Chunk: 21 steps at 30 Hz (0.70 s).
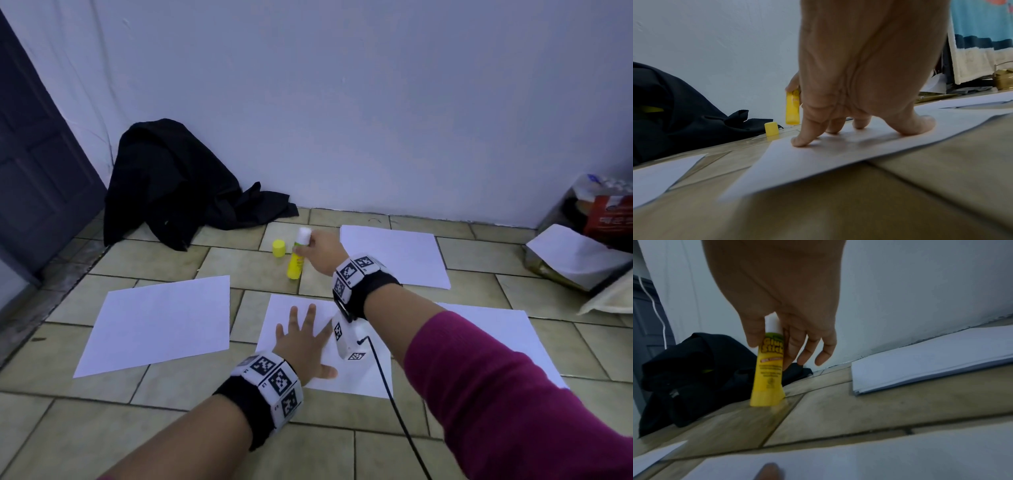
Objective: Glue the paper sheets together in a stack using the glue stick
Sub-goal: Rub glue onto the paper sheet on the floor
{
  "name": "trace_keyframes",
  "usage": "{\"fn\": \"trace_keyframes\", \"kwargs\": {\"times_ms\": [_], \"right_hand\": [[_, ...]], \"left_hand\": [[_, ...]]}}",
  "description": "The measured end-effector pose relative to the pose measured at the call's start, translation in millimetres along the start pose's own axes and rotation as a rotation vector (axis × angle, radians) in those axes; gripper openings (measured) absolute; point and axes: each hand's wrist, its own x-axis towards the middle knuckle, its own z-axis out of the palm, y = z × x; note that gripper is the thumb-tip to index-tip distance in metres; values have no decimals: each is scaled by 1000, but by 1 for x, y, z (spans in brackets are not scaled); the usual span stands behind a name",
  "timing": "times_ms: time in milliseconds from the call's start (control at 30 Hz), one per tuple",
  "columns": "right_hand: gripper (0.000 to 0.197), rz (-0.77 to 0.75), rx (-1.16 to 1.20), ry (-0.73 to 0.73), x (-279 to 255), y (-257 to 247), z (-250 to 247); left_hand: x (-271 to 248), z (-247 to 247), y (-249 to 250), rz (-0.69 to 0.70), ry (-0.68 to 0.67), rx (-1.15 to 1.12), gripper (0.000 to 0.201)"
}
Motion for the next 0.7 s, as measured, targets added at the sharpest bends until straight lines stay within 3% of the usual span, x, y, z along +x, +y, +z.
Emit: {"fn": "trace_keyframes", "kwargs": {"times_ms": [100, 233, 300, 433, 567, 700], "right_hand": [[16, 79, 284, -8, -16, 4, -20], [18, 213, 724, -165, -51, 19, -55], [27, 243, 614, -180, -66, 29, -73], [34, 291, 136, -165, -90, 52, -100], [35, 269, -63, 108, -103, 65, -100], [33, 200, -31, 300, -108, 74, -97]], "left_hand": [[1, 0, 0, 1, 1, 1, 89], [0, -2, 1, -17, 0, -5, 90], [-1, -3, 2, -18, 6, -10, 90], [-2, -6, 10, -51, 34, -47, 90], [0, -11, 21, -114, 58, -83, 93], [4, -12, 24, -138, 78, -90, 94]]}}
